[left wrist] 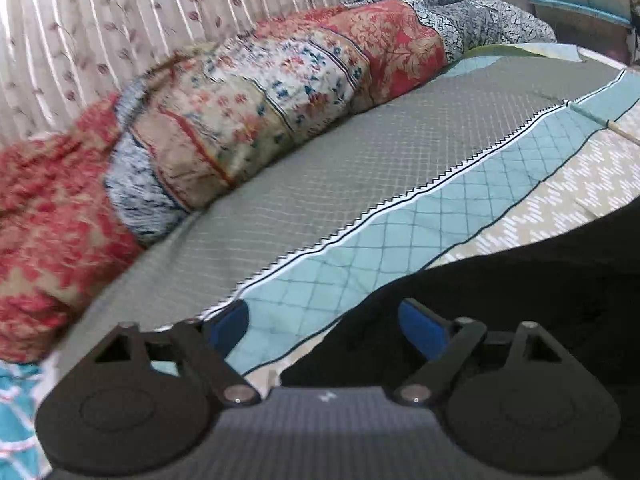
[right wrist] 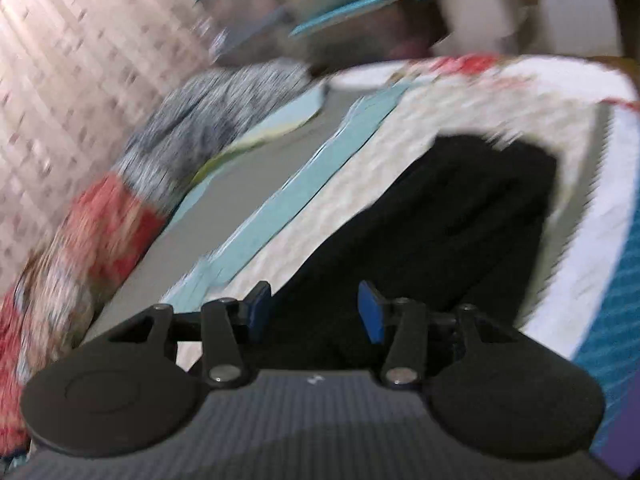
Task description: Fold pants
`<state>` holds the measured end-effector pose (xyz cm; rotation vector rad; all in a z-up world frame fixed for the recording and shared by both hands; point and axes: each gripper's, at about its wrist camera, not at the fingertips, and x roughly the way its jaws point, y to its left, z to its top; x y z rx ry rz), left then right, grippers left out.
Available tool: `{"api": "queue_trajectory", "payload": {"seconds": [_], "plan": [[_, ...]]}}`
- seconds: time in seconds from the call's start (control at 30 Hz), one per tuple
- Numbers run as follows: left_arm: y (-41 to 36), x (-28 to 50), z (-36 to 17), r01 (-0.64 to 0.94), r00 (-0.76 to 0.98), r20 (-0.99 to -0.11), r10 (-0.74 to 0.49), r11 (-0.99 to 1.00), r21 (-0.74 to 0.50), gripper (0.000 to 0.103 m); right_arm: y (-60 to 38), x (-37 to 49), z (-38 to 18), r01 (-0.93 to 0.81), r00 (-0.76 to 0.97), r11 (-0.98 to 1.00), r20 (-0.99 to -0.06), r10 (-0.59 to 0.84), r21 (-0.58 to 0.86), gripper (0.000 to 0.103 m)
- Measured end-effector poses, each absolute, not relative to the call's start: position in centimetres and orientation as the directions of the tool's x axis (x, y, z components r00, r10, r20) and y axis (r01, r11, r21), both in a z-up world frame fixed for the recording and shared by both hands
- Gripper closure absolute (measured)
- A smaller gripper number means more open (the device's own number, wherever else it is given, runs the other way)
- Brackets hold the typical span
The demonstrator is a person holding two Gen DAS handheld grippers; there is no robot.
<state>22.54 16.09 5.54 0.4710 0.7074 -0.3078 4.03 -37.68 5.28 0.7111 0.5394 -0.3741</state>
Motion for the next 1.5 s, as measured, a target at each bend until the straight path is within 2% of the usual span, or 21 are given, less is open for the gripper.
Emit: {"api": "queue_trajectory", "payload": {"seconds": [0.03,0.07,0.1,0.13,0.2,0.3,0.6,0.7,0.8,0.9,1.0,1.03,1.07,1.13,1.2,1.23,1.27,1.3,1.43,1.47,1.5], "plan": [[16.1,23.2,5.0,0.435,0.707,-0.696,-0.125,0.853,0.289,0.033,-37.1,4.6,5.0,0.484,0.799,0.708,-0.59,-0.118,0.513,0.052],[16.3,24.0,4.3,0.446,0.675,-0.724,-0.139,0.859,0.252,0.053,-36.7,4.9,4.8,0.477,0.794,0.713,-0.599,-0.099,0.514,0.052],[16.7,25.1,3.5,0.453,0.63,-0.763,-0.146,0.867,0.208,0.067,-36.4,5.4,4.6,0.472,0.789,0.717,-0.609,-0.085,0.513,0.052],[16.8,25.8,2.6,0.449,0.581,-0.802,-0.138,0.876,0.174,0.094,-36.3,5.7,4.5,0.47,0.783,0.72,-0.617,-0.074,0.51,0.052],[16.4,25.2,2.4,0.452,0.604,-0.787,-0.129,0.868,0.205,0.098,-36.5,5.8,4.3,0.467,0.776,0.725,-0.627,-0.063,0.506,0.052],[16.1,23.0,4.0,0.447,0.632,-0.758,-0.161,0.875,0.186,0.098,-36.1,6.1,4.3,0.46,0.772,0.73,-0.633,-0.048,0.505,0.052],[15.0,8.0,15.2,0.482,0.77,-0.54,-0.34,0.864,0.143,0.098,-34.0,3.7,5.7,0.382,0.804,0.751,-0.594,0.016,0.539,0.052],[14.2,1.4,15.5,0.497,0.769,-0.519,-0.372,0.859,0.121,0.098,-32.8,3.0,6.2,0.347,0.811,0.769,-0.584,0.041,0.537,0.052],[13.6,-3.6,13.1,0.508,0.747,-0.552,-0.372,0.854,0.111,0.098,-30.9,2.5,6.4,0.303,0.811,0.793,-0.58,0.077,0.528,0.052],[13.3,-6.7,8.8,0.503,0.663,-0.66,-0.353,0.863,0.044,0.094,-28.0,2.7,6.5,0.237,0.793,0.826,-0.593,0.14,0.512,0.051],[15.1,-9.2,8.1,0.458,0.675,-0.638,-0.371,0.888,-0.033,0.091,-23.8,3.7,7.0,0.094,0.75,0.861,-0.604,0.27,0.501,0.05],[16.4,-9.5,8.4,0.417,0.696,-0.611,-0.376,0.905,-0.081,0.084,-22.2,3.9,7.4,0.031,0.738,0.874,-0.6,0.307,0.485,0.046],[17.8,-9.6,8.8,0.361,0.725,-0.58,-0.37,0.922,-0.137,0.068,-20.6,4.2,7.8,-0.038,0.723,0.883,-0.597,0.348,0.468,0.043],[20.7,-9.0,9.3,0.234,0.777,-0.526,-0.346,0.934,-0.269,0.049,-17.9,4.7,8.3,-0.138,0.702,0.882,-0.584,0.409,0.451,0.039],[23.2,-7.0,9.3,0.126,0.791,-0.51,-0.339,0.905,-0.406,0.047,-16.5,5.6,8.3,-0.134,0.712,0.892,-0.584,0.389,0.431,0.039],[24.0,-5.6,9.1,0.084,0.786,-0.515,-0.341,0.885,-0.458,0.034,-16.1,6.3,8.1,-0.113,0.716,0.894,-0.589,0.376,0.433,0.039],[24.5,-4.2,8.5,0.038,0.776,-0.532,-0.338,0.867,-0.496,0.008,-16.0,7.1,7.6,-0.091,0.715,0.888,-0.592,0.373,0.451,0.039],[24.7,-2.9,7.9,0.0,0.763,-0.551,-0.339,0.851,-0.525,0.0,-16.1,7.9,7.1,-0.061,0.712,0.879,-0.597,0.371,0.474,0.039],[23.8,1.9,4.0,-0.068,0.638,-0.606,-0.476,0.748,-0.66,0.001,-18.9,10.2,4.3,0.142,0.676,0.833,-0.667,0.313,0.535,0.039],[23.2,2.5,3.2,-0.077,0.618,-0.613,-0.492,0.738,-0.67,0.007,-19.6,10.8,3.8,0.19,0.667,0.809,-0.678,0.309,0.556,0.038],[22.3,3.0,2.5,-0.077,0.596,-0.628,-0.501,0.742,-0.666,0.019,-20.0,11.5,3.3,0.213,0.662,0.782,-0.675,0.326,0.585,0.039]]}}
